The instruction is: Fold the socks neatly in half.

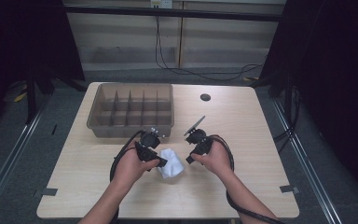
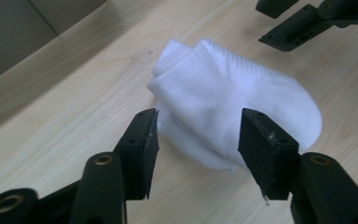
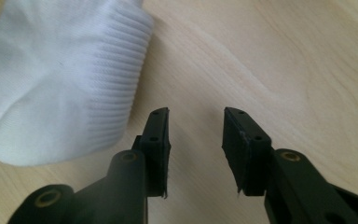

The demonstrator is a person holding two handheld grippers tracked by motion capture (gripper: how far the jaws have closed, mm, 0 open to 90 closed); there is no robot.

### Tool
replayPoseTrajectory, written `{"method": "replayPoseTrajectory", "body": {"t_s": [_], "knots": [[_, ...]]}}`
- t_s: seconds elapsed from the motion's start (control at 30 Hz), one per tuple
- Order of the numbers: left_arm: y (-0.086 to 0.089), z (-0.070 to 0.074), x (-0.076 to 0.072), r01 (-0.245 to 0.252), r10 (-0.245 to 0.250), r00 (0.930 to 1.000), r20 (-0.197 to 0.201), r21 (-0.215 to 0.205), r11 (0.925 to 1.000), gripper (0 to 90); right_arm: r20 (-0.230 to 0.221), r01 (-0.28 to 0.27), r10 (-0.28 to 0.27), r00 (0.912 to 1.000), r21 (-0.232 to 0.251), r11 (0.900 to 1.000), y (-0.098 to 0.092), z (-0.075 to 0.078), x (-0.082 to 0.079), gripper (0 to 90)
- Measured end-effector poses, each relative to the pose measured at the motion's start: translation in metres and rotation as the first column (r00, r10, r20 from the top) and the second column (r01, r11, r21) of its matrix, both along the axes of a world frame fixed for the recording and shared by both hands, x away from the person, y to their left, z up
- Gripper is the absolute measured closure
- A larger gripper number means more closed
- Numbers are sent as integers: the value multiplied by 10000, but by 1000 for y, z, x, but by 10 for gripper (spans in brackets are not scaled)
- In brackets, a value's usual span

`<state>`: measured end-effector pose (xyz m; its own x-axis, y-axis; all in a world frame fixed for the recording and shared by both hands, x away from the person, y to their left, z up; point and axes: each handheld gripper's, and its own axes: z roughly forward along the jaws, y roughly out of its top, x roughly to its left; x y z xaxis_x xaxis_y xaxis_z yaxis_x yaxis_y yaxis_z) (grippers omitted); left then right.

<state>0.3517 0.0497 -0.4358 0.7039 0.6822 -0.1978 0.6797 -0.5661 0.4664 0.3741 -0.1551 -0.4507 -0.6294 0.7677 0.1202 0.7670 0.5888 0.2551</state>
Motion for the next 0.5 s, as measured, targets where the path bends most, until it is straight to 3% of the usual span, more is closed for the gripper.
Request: {"method": "replayPoseTrajectory", "body": {"t_s": [0.17,0.5], "knots": [[-5,-7,5,-406,403,9984,-407,-49,9992,428,110,195,-195,9997,-29,9998,-12,-1,-4,553],[-10,-22,8,-534,541,9950,-840,99,9985,390,384,366,-362,9986,-79,9993,-26,-4,-8,499]]}}
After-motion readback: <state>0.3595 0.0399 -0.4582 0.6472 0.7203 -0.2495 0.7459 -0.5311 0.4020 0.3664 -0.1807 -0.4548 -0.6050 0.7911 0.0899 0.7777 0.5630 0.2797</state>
